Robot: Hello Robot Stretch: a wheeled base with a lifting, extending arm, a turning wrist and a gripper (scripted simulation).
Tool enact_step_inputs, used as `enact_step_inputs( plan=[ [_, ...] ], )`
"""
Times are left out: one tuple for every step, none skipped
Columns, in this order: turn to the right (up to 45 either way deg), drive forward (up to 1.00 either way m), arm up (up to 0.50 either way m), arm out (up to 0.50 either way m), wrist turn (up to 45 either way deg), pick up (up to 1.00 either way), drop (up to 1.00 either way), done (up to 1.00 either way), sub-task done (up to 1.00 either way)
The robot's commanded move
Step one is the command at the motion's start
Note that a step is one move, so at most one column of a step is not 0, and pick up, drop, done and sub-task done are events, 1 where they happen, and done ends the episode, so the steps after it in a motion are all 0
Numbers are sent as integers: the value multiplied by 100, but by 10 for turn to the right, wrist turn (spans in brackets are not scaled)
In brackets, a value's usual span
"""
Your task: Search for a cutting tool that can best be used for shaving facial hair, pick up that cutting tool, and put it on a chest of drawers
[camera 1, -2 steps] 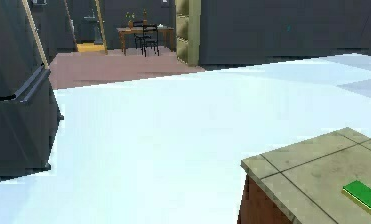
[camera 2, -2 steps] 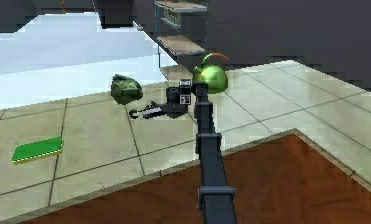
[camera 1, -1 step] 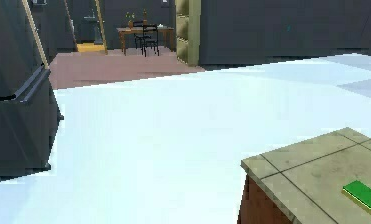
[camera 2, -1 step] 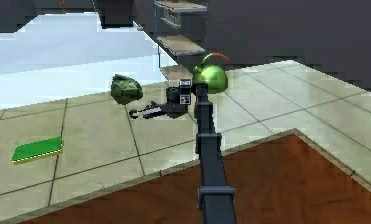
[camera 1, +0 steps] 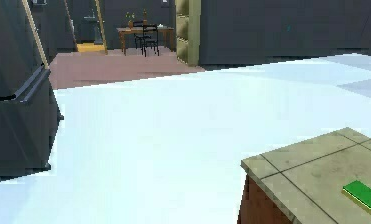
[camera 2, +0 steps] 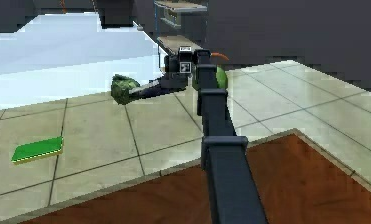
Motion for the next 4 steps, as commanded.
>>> enact_step_inputs(
  plan=[
    [0, 0, 4, 0, 0, 0, 0, 0, 0],
    [0, 0, 0, 0, -450, 0, 0, 0, 0],
    [0, 0, 0, 0, -420, 0, 0, 0, 0],
    [0, 0, 0, -42, 0, 0, 0, 0, 0]
  ],
)
